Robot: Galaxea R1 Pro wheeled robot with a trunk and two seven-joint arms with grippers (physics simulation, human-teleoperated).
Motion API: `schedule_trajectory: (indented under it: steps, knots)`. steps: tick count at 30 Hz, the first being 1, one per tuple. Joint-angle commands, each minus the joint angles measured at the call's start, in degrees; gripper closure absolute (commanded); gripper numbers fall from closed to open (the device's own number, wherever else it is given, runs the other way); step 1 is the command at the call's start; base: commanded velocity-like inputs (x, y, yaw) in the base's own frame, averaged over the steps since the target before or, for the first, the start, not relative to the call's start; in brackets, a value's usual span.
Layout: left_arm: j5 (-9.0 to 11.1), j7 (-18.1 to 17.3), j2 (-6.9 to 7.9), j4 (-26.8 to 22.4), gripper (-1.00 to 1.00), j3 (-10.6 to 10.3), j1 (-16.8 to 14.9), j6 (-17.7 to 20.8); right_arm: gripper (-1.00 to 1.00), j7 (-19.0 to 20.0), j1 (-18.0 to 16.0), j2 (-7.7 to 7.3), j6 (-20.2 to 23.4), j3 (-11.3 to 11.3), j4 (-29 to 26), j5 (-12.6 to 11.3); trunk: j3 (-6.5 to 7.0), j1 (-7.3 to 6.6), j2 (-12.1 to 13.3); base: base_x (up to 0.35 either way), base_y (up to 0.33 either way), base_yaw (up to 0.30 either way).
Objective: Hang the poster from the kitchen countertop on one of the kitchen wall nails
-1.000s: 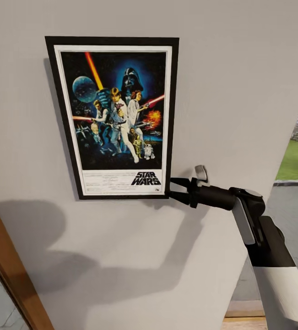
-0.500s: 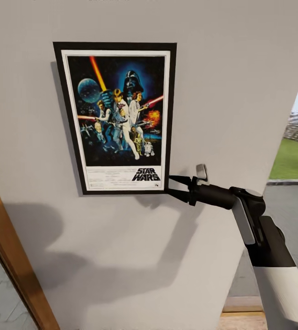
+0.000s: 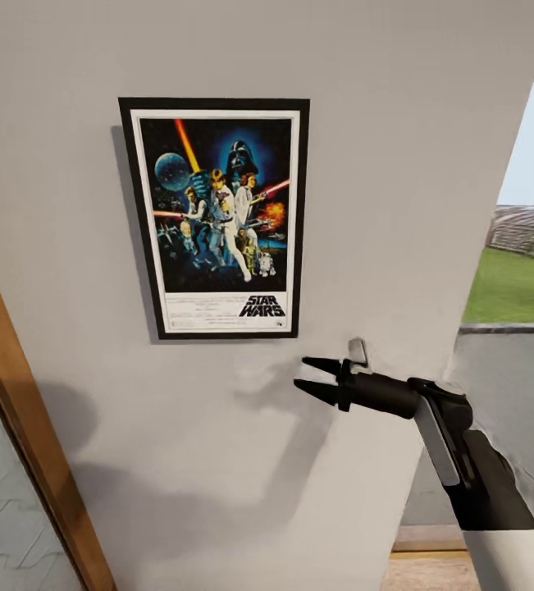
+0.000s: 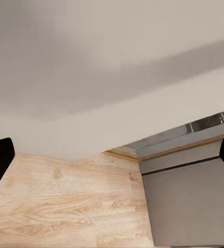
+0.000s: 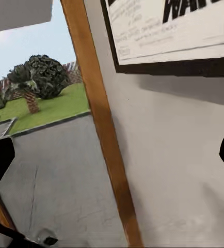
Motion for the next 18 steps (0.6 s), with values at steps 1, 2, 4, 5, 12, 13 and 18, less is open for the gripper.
schedule_trajectory:
  steps: [1,2,4,5,12,13,18]
  knots:
    - [0.4,0.0,0.19,0.0,-1.00,-0.5,0.0,-0.6,-1.00,-0.1,4.2,-0.04,0.3,0.0,0.1,-0.4,0.08,0.03,0.0,-0.008,0.000,0.000]
    - [0.4,0.0,0.33,0.0,-1.00,-0.5,0.0,-0.6,-1.00,-0.1,5.5,-0.06,0.0,0.0,0.1,-0.4,0.18,0.03,0.0,-0.007,0.000,0.000]
    - [0.4,0.0,0.64,0.0,-1.00,-0.5,0.0,-0.6,-1.00,-0.1,8.2,-0.17,-1.1,-0.2,0.3,-0.4,0.37,0.03,0.0,-0.005,0.000,0.000]
    - [0.4,0.0,0.79,0.1,-1.00,-0.5,0.0,-0.6,-1.00,-0.1,9.5,-0.30,-2.0,-0.5,0.5,-0.4,0.46,0.03,0.0,-0.003,0.000,0.000]
    - [0.4,5.2,1.51,0.1,-1.00,-0.6,0.0,-0.7,-1.00,0.1,21.0,-2.63,-10.3,-4.5,7.8,-0.4,1.13,0.03,0.0,-0.001,0.000,0.000]
    - [0.3,7.8,1.51,0.0,-1.00,-0.7,0.0,-0.8,-1.00,0.1,22.9,-3.33,-11.7,-5.4,10.0,-0.4,1.23,0.03,0.0,0.000,0.000,0.000]
    - [0.2,11.4,1.36,-0.1,-1.00,-0.9,0.0,-0.8,-1.00,0.1,26.9,-4.29,-16.0,-6.5,15.8,-0.3,1.70,0.03,0.0,0.000,0.000,0.000]
